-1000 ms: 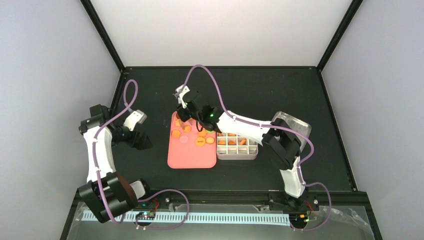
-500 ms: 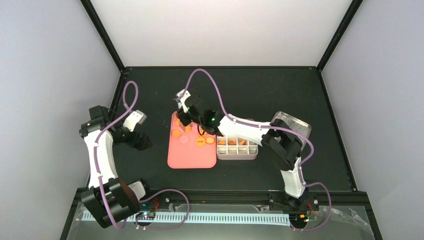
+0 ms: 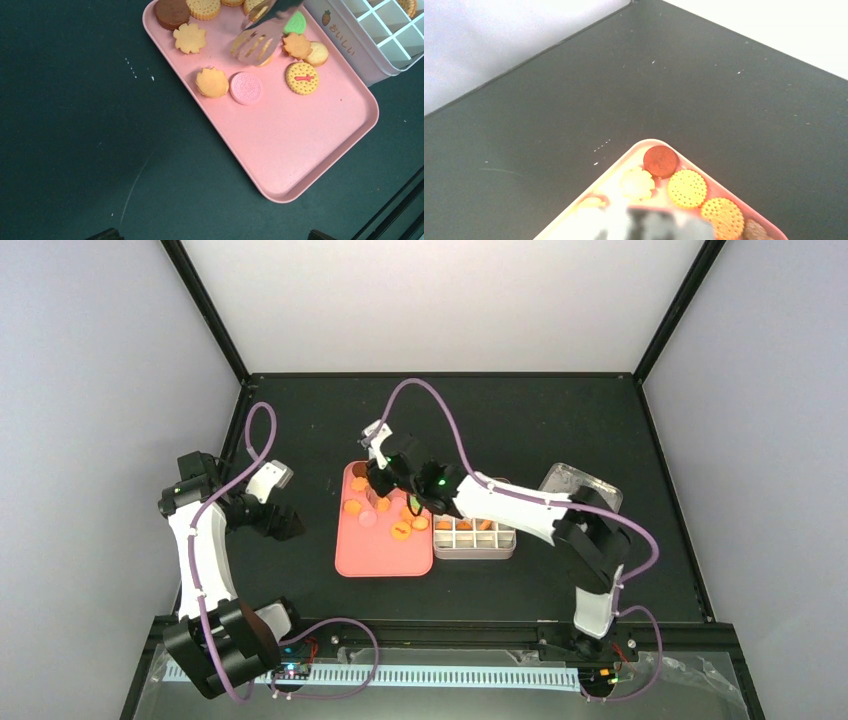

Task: Pack the cookies
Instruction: Pick up the fake cookies from the plate, then place the fake cookies in the empty pocket of the box.

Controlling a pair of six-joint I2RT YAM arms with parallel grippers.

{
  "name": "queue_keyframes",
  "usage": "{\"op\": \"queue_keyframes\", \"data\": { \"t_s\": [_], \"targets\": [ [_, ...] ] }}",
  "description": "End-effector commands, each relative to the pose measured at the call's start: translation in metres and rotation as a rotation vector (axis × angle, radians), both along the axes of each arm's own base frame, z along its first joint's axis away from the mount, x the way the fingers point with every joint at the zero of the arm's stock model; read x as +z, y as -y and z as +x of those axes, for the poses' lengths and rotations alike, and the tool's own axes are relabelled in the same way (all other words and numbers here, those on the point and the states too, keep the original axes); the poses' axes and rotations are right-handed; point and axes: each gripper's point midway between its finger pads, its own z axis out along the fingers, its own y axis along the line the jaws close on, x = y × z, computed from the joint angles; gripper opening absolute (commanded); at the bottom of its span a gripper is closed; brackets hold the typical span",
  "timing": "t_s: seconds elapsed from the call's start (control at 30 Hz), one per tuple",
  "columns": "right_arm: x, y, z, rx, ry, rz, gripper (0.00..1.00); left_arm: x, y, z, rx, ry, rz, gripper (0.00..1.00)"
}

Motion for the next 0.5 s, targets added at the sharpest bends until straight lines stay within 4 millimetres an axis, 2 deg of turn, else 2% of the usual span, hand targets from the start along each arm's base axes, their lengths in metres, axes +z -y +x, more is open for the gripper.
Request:
{"op": "queue_keyframes", "data": {
  "t_s": [0.0, 0.13, 0.2, 0.23, 0.33, 0.47],
  "targets": [
    [0.073, 0.028, -0.01, -0.038, 0.098, 0.102, 0.22, 0.009, 0.0, 0.004, 0.009, 0.035, -0.015, 0.99],
    [0.09, 0.076, -0.025, -0.115, 0.126, 0.127, 0.22, 0.007, 0.003, 0.005, 0.007, 0.041, -0.036, 0.99],
    [0.087, 0.106, -0.032, -0.174, 0.124, 0.119, 0.22, 0.006, 0.004, 0.006, 0.01, 0.043, -0.05, 0.99],
    [0.077, 0.123, -0.035, -0.21, 0.112, 0.096, 0.22, 0.006, 0.005, 0.007, 0.01, 0.044, -0.057, 0.99],
    [0.067, 0.173, -0.046, -0.317, 0.111, 0.073, 0.22, 0.007, 0.005, 0.011, 0.02, 0.055, -0.077, 0.99],
    [0.064, 0.234, -0.059, -0.457, 0.116, 0.067, 0.23, 0.01, 0.009, 0.015, 0.02, 0.068, -0.121, 0.99]
  ]
}}
